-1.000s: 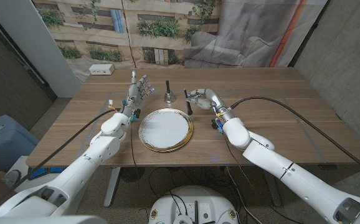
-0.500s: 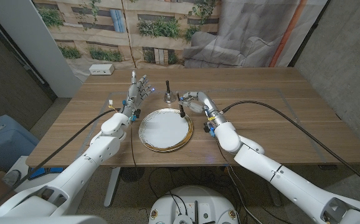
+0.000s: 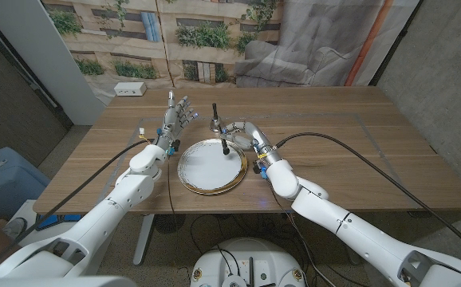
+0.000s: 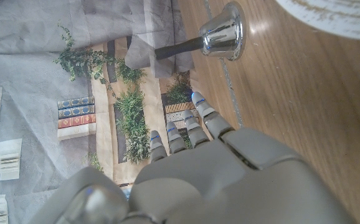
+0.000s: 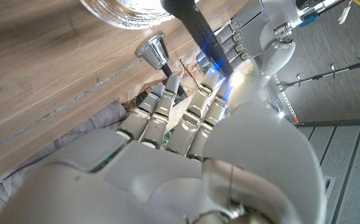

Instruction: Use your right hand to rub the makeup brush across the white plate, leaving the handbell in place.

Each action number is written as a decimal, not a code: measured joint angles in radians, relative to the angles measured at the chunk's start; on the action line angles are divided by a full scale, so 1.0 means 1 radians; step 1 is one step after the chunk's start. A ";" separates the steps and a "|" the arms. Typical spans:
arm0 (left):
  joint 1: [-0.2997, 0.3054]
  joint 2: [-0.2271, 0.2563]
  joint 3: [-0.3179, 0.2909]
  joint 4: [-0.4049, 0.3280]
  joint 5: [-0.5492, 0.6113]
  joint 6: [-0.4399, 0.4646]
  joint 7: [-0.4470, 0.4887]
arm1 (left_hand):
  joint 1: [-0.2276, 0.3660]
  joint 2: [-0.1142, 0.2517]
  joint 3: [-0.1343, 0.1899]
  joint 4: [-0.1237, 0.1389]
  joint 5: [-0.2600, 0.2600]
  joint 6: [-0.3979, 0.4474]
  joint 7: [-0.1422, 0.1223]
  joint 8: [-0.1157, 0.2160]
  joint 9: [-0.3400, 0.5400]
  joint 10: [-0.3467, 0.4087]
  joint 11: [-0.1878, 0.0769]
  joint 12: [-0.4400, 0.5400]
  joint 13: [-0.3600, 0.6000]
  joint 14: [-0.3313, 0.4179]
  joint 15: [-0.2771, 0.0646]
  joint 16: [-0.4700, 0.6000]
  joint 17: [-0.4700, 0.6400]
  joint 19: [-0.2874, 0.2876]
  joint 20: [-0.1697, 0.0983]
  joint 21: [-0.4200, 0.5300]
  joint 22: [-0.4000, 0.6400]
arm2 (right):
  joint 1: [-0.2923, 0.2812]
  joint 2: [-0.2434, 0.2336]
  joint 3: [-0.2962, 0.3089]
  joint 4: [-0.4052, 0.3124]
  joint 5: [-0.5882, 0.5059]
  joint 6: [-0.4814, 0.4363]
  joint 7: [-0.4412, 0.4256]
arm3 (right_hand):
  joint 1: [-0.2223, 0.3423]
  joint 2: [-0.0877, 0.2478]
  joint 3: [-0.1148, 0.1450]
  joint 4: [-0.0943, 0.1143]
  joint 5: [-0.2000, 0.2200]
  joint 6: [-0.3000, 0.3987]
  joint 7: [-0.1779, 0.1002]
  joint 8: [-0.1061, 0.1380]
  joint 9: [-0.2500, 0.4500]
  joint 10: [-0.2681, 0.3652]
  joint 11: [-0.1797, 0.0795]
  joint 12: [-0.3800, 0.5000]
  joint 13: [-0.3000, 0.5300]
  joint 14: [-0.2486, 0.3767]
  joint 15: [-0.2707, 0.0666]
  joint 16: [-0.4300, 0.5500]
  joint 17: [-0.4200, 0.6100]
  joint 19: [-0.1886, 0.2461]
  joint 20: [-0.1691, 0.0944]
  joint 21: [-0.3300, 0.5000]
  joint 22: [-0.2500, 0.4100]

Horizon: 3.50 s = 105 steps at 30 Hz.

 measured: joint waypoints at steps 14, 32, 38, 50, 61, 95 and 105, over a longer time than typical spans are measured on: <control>0.000 0.000 0.000 0.000 0.000 0.000 0.000 | 0.000 0.000 0.000 0.000 0.000 0.000 0.000 0.000 0.000 0.000 0.000 0.000 0.000 0.000 0.000 0.000 0.000 0.000 0.000 0.000 0.000 | 0.023 0.028 -0.037 0.054 -0.015 0.033 0.020 | 0.000 0.000 0.000 0.000 0.000 0.000 0.000 -0.002 0.000 0.000 0.000 0.000 0.000 0.000 0.000 0.000 0.000 0.000 0.000 0.000 0.000; 0.000 0.000 0.000 0.000 0.000 0.000 0.000 | 0.000 0.000 0.000 0.000 0.000 0.000 0.000 0.000 0.000 0.000 0.000 0.000 0.000 0.000 0.000 0.000 0.000 0.000 0.000 0.000 0.000 | 0.063 0.067 -0.078 0.132 -0.037 0.073 0.040 | 0.000 0.000 -0.002 -0.002 0.000 0.000 0.000 -0.005 -0.005 0.000 0.000 0.000 0.005 0.000 0.000 0.000 0.000 0.000 0.000 0.000 0.000; 0.000 0.000 0.000 0.000 0.000 0.000 0.000 | 0.000 0.000 0.000 0.000 0.000 0.000 0.000 0.000 0.000 0.000 0.000 0.000 0.000 0.000 0.000 0.000 0.000 0.000 0.000 0.000 0.000 | 0.067 0.073 -0.083 0.145 -0.041 0.075 0.040 | 0.000 0.000 -0.002 -0.002 0.000 0.000 0.000 -0.006 -0.005 0.000 0.000 0.000 0.005 0.000 0.000 0.000 0.000 0.000 0.000 0.000 0.000; -0.001 0.000 0.000 0.001 0.000 0.000 0.000 | 0.000 0.000 0.000 0.000 0.000 0.000 0.000 0.000 0.000 0.000 0.000 0.000 0.000 0.000 0.000 0.000 0.000 0.000 0.000 0.000 0.000 | 0.068 0.074 -0.084 0.151 -0.042 0.074 0.036 | 0.000 0.000 -0.002 -0.003 -0.001 0.000 0.000 -0.009 -0.004 0.000 0.000 0.000 0.005 0.000 0.000 0.000 0.000 0.000 0.000 0.000 0.000; -0.002 0.000 0.000 0.002 0.000 0.000 -0.001 | 0.000 0.000 0.000 0.000 0.000 0.000 0.000 0.000 0.000 0.000 0.000 0.000 0.000 0.000 0.000 0.000 0.000 0.000 0.000 0.000 0.000 | 0.065 0.070 -0.080 0.153 -0.041 0.074 0.030 | 0.000 0.000 -0.002 -0.002 -0.004 0.005 -0.005 -0.014 -0.004 0.000 0.000 0.000 0.005 0.000 0.000 0.000 0.000 0.000 0.000 0.000 0.000; -0.002 0.000 0.000 0.002 -0.001 0.000 -0.001 | 0.000 0.000 0.000 0.000 0.000 0.000 0.000 0.000 0.000 0.000 0.000 0.000 0.000 0.000 0.000 0.000 0.000 0.000 0.000 0.000 0.000 | 0.029 0.028 -0.042 0.099 -0.040 0.014 -0.009 | 0.000 0.000 -0.002 -0.003 0.004 0.014 -0.003 -0.012 -0.010 0.000 0.000 0.000 0.005 0.000 0.000 -0.004 0.000 0.000 0.000 0.000 0.000; -0.001 0.000 0.000 0.001 0.000 0.000 -0.001 | 0.000 0.000 0.000 0.000 0.000 0.000 0.000 0.000 0.000 0.000 0.000 0.000 0.000 0.000 0.000 0.000 0.000 0.000 0.000 0.000 0.000 | 0.019 0.017 -0.031 0.080 -0.037 0.004 -0.018 | 0.000 0.000 -0.002 -0.003 0.004 0.014 -0.003 -0.013 -0.009 0.000 0.000 0.000 0.009 0.000 0.000 -0.004 0.000 0.000 0.000 0.000 0.000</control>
